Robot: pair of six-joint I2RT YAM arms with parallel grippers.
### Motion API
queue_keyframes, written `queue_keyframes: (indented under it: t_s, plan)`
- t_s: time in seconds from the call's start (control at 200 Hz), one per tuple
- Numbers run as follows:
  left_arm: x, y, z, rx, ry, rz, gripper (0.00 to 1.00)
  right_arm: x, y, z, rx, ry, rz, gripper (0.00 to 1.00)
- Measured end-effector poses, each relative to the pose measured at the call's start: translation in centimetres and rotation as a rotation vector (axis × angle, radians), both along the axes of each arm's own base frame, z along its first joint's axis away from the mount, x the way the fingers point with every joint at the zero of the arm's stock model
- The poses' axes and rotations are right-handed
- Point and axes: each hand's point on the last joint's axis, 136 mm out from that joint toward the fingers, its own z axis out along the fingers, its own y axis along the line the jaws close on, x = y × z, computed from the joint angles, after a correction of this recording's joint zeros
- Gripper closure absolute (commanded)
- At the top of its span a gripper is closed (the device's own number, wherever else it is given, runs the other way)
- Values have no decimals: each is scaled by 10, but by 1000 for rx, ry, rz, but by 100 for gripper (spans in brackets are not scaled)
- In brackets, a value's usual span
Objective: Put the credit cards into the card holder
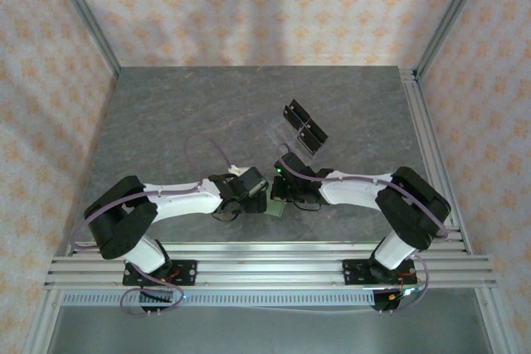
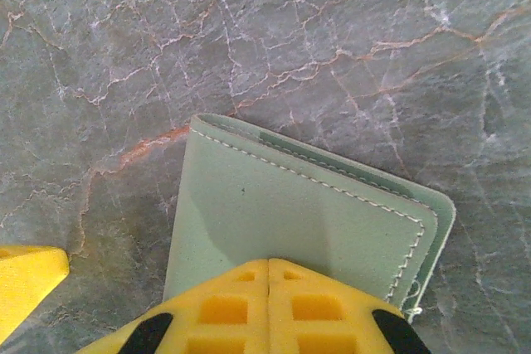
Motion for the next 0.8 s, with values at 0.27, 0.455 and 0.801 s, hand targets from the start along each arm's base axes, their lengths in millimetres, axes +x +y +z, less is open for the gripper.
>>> queue_keyframes:
  t_s: [0.27,0.455,0.801]
  plan:
    - [0,0,0,1,1,0,9,-2,0,-2,-54,-89,6,100]
    - [0,0,0,2,1,0,10,-4,0,-4,-91,-169,2,100]
    - [-2,2,3,1,-15,11,10,-5,0,-12,-87,-260,-25,100]
